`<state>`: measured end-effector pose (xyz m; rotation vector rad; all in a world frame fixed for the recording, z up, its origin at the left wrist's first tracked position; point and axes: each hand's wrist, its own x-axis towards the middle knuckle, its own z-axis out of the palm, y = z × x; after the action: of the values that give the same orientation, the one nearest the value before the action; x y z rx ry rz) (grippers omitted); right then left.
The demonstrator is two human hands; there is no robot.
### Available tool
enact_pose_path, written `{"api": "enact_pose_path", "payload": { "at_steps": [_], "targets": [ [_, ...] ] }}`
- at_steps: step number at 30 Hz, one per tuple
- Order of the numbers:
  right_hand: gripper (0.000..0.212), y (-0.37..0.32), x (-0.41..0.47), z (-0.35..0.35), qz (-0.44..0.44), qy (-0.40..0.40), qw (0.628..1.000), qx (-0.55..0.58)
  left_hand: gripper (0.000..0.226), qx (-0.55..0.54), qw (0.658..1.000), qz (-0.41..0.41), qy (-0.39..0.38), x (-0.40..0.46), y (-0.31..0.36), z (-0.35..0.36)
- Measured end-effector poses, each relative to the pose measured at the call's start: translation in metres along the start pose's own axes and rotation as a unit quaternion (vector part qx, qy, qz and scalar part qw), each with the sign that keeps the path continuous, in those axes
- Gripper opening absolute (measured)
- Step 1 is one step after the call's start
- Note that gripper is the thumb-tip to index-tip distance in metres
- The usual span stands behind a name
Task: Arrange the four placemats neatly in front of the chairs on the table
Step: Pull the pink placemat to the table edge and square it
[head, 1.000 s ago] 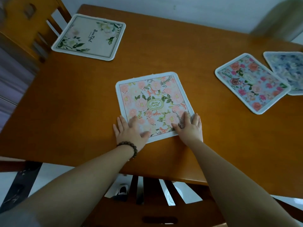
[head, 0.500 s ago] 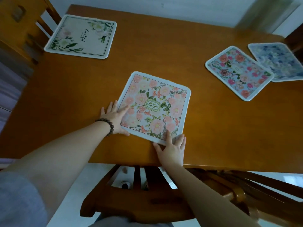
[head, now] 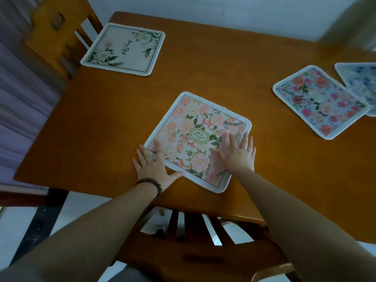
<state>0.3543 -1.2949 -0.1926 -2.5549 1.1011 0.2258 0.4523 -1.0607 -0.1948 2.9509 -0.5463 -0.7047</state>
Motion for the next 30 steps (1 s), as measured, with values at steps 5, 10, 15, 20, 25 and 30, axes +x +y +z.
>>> {"api": "enact_pose_path", "payload": {
  "at_steps": [5,10,15,20,25,30],
  "targets": [
    [0.082,0.009,0.069,-0.024,-0.030,-0.027,0.998,-0.038,0.116,0.012,0.999,-0.046,-0.014,-0.018,0.035,0.022],
    [0.083,0.006,0.106,-0.031,-0.071,-0.051,0.995,-0.048,0.112,0.026,0.998,-0.055,0.002,-0.018,0.042,0.027],
    [0.077,0.008,0.106,-0.020,-0.077,-0.045,0.994,-0.069,0.113,0.062,0.997,-0.047,-0.005,-0.013,0.038,0.025],
    [0.078,0.009,0.083,-0.015,-0.039,-0.024,0.997,-0.066,0.109,0.098,0.995,-0.033,0.006,0.008,0.018,0.005],
    [0.078,0.012,0.046,-0.002,0.018,-0.010,0.999,-0.042,0.098,0.095,0.995,0.006,-0.027,0.029,-0.001,-0.013],
    [0.078,0.020,0.002,0.007,0.077,0.006,0.997,-0.018,0.089,0.045,0.997,0.061,-0.035,0.038,-0.005,-0.022]
  ]
}}
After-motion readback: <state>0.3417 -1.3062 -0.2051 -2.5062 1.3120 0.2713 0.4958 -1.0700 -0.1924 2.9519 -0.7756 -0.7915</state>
